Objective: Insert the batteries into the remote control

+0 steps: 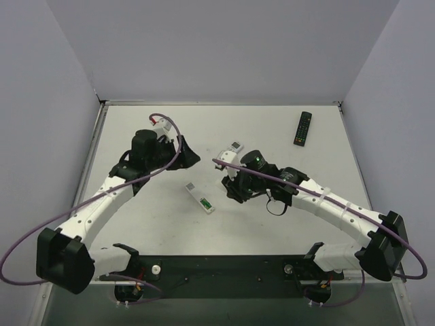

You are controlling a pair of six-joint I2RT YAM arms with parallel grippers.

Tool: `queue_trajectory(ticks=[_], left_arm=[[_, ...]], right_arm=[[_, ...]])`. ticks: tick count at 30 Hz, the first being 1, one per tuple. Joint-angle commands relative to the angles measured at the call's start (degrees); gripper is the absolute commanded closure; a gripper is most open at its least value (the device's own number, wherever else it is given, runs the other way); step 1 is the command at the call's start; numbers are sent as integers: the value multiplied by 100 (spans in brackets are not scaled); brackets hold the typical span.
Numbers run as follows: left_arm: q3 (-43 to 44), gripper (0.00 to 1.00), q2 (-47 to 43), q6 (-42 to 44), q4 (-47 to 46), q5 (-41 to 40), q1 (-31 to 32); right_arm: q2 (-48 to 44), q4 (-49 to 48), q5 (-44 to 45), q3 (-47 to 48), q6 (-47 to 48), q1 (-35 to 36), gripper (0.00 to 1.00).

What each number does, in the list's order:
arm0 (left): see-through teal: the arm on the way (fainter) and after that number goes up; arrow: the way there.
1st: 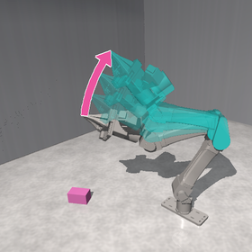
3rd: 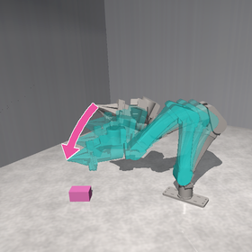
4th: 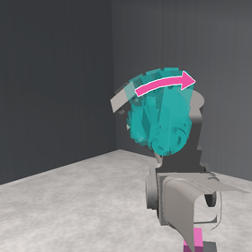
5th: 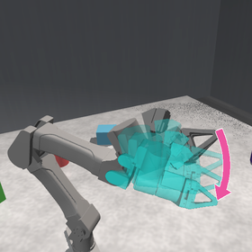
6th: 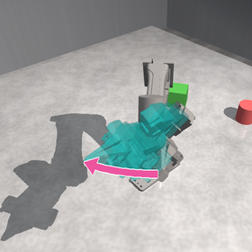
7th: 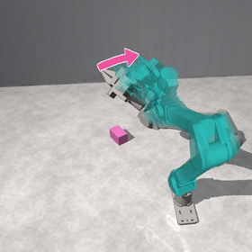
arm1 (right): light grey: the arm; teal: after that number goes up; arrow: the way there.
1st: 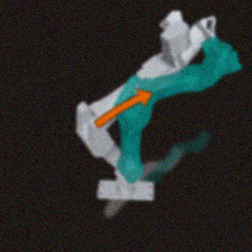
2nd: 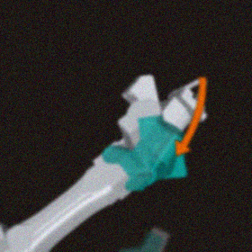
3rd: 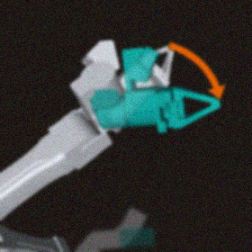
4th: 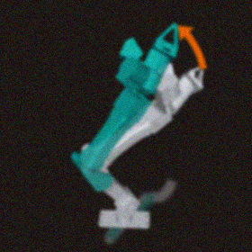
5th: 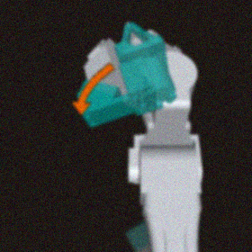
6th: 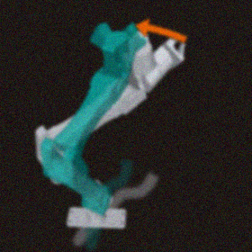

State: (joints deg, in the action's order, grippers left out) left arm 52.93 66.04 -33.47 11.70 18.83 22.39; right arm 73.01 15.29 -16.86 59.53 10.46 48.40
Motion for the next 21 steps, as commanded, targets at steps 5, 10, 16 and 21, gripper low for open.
queue_trajectory(ticks=[5,10,16,21], left_arm=[[499,16,1769,974,201,-969,-33],[561,18,2456,1062,61,-1285,-33],[763,20,3222,1019,253,-1057,-24],[404,26,3170,790,210,-723,2]], right_arm=[[-68,264,1053,-495,-966,222,100],[55,264,1176,-565,-1204,459,100],[301,273,1238,-451,-1336,705,100],[547,413,1238,-319,-1415,811,100]])
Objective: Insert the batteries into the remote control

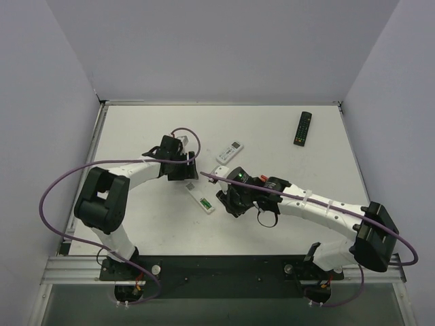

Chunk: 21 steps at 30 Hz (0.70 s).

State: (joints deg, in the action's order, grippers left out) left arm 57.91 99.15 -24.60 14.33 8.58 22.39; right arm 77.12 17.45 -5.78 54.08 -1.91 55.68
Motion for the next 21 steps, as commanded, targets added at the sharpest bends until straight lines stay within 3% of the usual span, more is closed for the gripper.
queue_trajectory(ticks=[1,16,21], left_arm=[[-183,27,-194,-193,-62,311,28],[-1677,31,-1512,-1415,-597,548,424],[-1556,30,-1821,-1127,-580,-145,345]], right_arm=[[163,232,130,260,-204,83,100],[1181,1023,-20,1086,-248,101,100],[1279,1102,-63,1183,-231,83,100]])
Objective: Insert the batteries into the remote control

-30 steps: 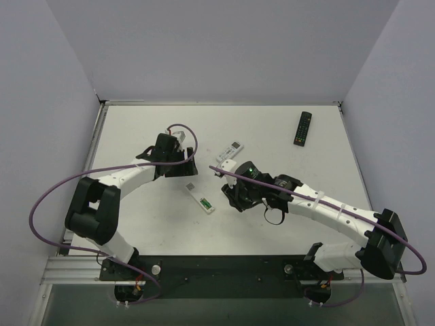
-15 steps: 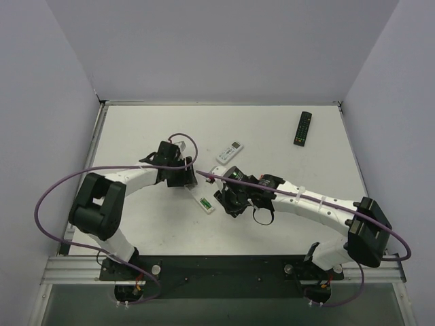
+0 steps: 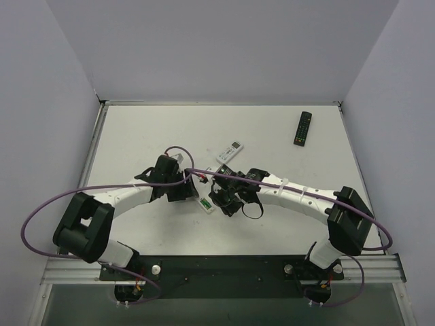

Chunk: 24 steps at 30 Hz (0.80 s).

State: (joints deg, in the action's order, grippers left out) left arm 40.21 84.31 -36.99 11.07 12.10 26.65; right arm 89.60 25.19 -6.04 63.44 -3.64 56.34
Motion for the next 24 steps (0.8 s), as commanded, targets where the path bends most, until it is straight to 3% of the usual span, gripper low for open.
queue_trajectory(ticks=[1,4,12,19,24], left_arm=[[311,30,-310,383,-246,-576,-125],[698,29,39,814,-420,-700,-256],[1919,29,1490,1300,-132,-24,-336],[1763,29,1545,1028,140,293,-328],[1263,30,1036,502,80,363,-310]], right_arm=[[31,320,-37,257,-32,9,100],[31,320,-11,257,-32,-9,100],[-83,329,85,222,-40,-44,100],[-259,329,156,116,-40,-123,100],[-259,337,147,98,65,-175,100]])
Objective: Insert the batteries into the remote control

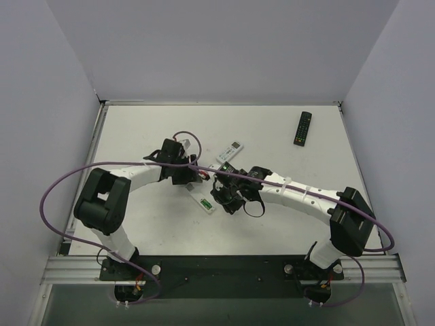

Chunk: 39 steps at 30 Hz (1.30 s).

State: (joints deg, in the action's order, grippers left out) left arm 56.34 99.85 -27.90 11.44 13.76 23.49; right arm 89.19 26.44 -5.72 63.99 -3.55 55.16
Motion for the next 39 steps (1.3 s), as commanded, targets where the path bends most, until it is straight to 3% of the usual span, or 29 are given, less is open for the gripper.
queue_trajectory(ticks=[1,18,32,39], left_arm=[[-447,30,-589,-487,-36,215,7],[-1862,30,-1846,-1797,-687,83,385],[-2214,30,-2435,-1622,-397,-488,218],[-2329,31,-2453,-1508,-458,-365,192]], right_arm=[[-200,213,88,52,82,-75,100],[379,494,-430,386,671,-67,100],[1057,608,-527,756,917,197,100],[1303,608,-510,817,900,215,100]])
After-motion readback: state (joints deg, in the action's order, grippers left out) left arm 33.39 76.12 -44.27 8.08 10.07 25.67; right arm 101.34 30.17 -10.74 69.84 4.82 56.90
